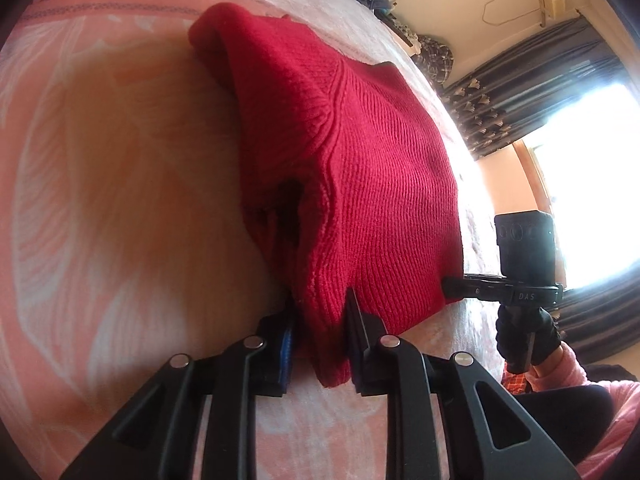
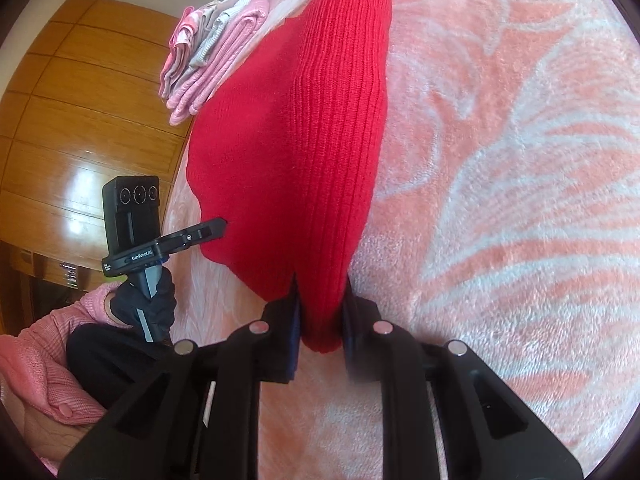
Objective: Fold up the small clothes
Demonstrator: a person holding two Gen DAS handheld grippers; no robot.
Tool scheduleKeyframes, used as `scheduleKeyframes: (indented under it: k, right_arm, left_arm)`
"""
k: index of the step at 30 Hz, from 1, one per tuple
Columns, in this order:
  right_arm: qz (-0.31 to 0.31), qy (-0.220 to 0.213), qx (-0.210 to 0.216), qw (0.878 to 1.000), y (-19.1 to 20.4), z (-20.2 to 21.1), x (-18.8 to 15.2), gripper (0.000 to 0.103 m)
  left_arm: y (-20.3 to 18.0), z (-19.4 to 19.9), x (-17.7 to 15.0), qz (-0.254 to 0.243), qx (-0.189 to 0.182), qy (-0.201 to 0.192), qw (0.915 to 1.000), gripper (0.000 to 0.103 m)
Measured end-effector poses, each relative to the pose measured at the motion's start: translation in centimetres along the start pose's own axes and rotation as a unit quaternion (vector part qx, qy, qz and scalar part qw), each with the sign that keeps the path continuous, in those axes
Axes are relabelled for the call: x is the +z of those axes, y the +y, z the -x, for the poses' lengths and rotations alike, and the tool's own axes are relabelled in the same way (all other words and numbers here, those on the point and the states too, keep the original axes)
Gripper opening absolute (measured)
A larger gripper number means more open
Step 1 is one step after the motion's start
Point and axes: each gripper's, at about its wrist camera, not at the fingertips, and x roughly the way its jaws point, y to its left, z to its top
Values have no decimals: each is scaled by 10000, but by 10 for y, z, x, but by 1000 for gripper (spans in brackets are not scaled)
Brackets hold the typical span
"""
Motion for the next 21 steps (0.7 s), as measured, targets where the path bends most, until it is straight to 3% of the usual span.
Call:
scheduleKeyframes:
  k: [4,6,11,16,21]
  right_arm:
    - [32,-22,-164,9999,8,4,1,25]
    - [123,-36,-382,9992,17,11,2,35]
    - [510,-20,-1292,9903,46,33,0,55]
    - [694,-288,-1907,9788,82,55,2,65]
    - [875,-580,-2215,9695,122,69,-6,73]
  left_arm:
    - [0,8,-4,90,-74,-86,9999,31]
    - [-7,13,-5,-38,62,-112,9999,41]
    - [-38,33,-7,-347,799,-291,9958,80]
    - [-56,62,-5,-306,1447,-533,9876,80]
    - [-90,93,-8,-231,2275,-845,9698,81]
